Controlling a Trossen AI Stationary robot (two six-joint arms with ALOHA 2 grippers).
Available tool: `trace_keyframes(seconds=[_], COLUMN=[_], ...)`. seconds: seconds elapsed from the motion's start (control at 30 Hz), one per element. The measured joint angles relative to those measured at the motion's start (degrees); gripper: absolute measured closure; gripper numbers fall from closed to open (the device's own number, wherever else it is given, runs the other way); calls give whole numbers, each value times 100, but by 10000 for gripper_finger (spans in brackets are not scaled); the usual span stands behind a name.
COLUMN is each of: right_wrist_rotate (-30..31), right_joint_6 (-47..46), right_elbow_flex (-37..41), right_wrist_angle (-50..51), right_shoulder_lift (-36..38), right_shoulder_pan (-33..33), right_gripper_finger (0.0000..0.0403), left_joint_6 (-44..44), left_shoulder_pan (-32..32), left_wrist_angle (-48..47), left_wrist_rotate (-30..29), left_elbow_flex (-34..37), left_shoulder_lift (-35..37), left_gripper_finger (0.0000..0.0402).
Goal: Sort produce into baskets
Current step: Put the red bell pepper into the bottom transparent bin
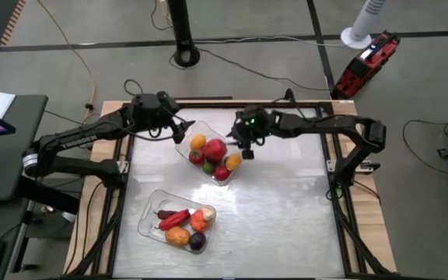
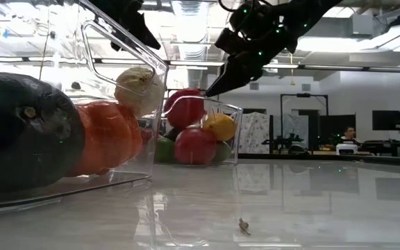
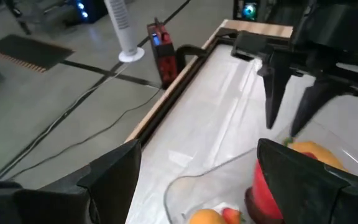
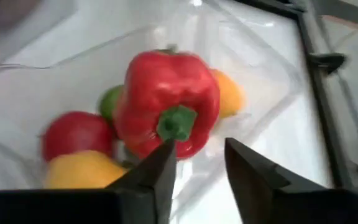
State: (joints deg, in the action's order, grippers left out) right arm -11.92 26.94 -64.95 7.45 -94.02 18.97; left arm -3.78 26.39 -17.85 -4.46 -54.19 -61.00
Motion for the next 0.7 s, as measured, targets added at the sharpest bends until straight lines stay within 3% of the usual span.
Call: trace_keyframes(seconds=[0.23,0.4,0.5,0.7], right_wrist_rotate=[284,298,297,295], right_joint_6=[-365,-588,-594,-571], right_elbow_flex=[0,0,0,0], right_wrist_angle=[145,460,727,683], right_shoulder_lift=[133,338,435,482], right_shoulder_pan=[-146,-39,-105,-157], right_gripper_finger=[192,188,189,189], left_joint_6=[-27,-49,49,993], left_shoulder_pan=[-503,-762,-904,-884], left_wrist_angle=[-73,-116,343,833], left_wrist_rotate=[-324,-397,-334,-42], left_elbow_flex=[0,65,527,959], left_shoulder_lift=[5,6,7,-370], left_gripper_finger=[93,93,93,93])
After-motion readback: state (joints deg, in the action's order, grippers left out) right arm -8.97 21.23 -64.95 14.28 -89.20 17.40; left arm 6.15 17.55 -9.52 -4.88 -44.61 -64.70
